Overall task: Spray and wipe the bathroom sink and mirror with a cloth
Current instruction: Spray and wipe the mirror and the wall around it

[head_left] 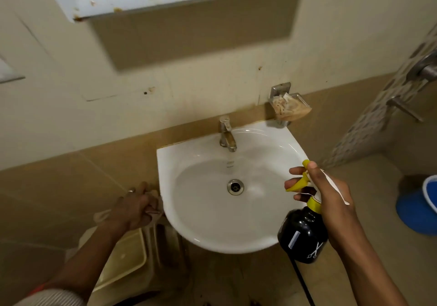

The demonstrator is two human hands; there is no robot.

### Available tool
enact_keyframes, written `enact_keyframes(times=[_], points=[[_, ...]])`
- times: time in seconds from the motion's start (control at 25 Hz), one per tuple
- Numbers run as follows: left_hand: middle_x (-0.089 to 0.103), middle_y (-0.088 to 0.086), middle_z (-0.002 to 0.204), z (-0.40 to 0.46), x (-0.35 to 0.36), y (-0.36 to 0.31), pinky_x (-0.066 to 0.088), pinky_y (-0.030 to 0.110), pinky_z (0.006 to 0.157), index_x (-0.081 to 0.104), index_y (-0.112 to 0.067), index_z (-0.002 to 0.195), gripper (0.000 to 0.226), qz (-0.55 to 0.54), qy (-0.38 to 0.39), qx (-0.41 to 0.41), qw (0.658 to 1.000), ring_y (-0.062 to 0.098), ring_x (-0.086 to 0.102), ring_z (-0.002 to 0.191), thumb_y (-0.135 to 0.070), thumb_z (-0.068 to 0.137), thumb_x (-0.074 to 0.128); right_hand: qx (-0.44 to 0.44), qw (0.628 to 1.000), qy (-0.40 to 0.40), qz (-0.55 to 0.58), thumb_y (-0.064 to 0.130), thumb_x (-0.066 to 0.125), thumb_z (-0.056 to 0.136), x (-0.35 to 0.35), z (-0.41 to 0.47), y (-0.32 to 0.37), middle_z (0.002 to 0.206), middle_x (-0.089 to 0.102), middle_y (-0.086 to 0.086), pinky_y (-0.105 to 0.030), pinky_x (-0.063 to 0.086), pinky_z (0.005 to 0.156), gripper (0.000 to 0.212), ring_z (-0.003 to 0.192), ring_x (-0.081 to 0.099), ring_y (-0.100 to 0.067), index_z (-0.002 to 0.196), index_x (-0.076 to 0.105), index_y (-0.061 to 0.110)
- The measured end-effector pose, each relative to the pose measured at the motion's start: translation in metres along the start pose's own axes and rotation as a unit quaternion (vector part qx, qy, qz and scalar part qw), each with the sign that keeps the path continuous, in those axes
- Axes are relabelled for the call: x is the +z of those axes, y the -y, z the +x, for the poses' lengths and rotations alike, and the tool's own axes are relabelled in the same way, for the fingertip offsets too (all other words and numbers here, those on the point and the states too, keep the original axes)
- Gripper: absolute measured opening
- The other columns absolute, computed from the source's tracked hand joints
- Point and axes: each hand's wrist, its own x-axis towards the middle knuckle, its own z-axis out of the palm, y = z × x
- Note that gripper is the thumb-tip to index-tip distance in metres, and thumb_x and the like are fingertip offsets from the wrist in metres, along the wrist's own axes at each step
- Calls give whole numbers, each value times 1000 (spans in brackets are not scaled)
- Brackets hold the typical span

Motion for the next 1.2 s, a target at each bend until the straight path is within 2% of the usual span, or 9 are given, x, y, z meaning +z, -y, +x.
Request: enact_keyframes(times=[0.12,0.32,0.4,0.48,0.6,0.76,0.92,1.08,1.2], points=[[60,6,79,-36,-10,4,50,29,64,69,-39,82,17,-244,-141,-120,952,16,58,77,-26,71,68,-18,999,39,-3,40,49,104,13,-6,16,89,81,-8,-30,57,71,47,79,77,-21,93,78,5],[69,28,114,-97,-21,-11,64,41,72,60,1,129,36,-776,-225,-180,561,30,75,82,-6,97,44,-78,991,110,-1,31,48,107,56,-21,52,87,81,-11,-37,57,73,43,83,77,-29,92,79,5],[68,26,116,-106,-37,-17,64,42,72,55,2,133,43,-822,-248,-150,490,30,75,84,-8,94,42,-100,984,148,11,31,50,105,78,-30,76,84,80,-15,-37,58,73,41,81,77,-29,93,81,6],[66,23,120,-110,-65,-19,63,35,64,57,-5,132,38,-780,-299,-131,535,24,75,81,-8,95,48,-118,975,187,33,37,53,98,101,-44,105,83,80,-14,-34,58,70,43,76,76,-23,87,82,6],[67,-9,125,-116,-119,-6,60,32,81,58,-39,131,50,-576,-335,-81,741,10,70,105,-21,87,73,-136,964,217,74,49,68,90,127,-60,137,81,79,-17,-38,53,69,42,74,73,-24,83,84,11],[65,-14,134,-120,-156,37,44,21,106,67,-57,116,41,-364,-334,-81,866,9,60,124,-22,97,61,-70,967,207,130,51,74,73,155,-74,155,73,76,-28,-42,48,66,51,69,67,-39,83,84,2],[68,22,125,-101,-177,59,56,16,76,82,-27,86,51,-511,-420,-45,748,28,64,104,-12,108,38,-10,965,243,97,66,97,15,191,-86,184,57,72,-19,-28,52,48,84,46,67,-25,57,78,-4],[75,8,119,-120,-241,28,38,48,117,81,-24,104,46,-499,-381,106,771,30,62,126,5,103,44,-66,970,221,81,79,90,21,222,-100,206,65,75,-21,-37,54,65,86,57,69,-31,63,82,4],[74,-9,119,-134,-320,-14,48,20,104,75,-32,113,47,-469,-455,139,744,3,66,116,7,93,58,-199,956,206,57,72,73,72,227,-116,246,75,80,-15,-53,59,92,53,78,78,-30,78,85,21]])
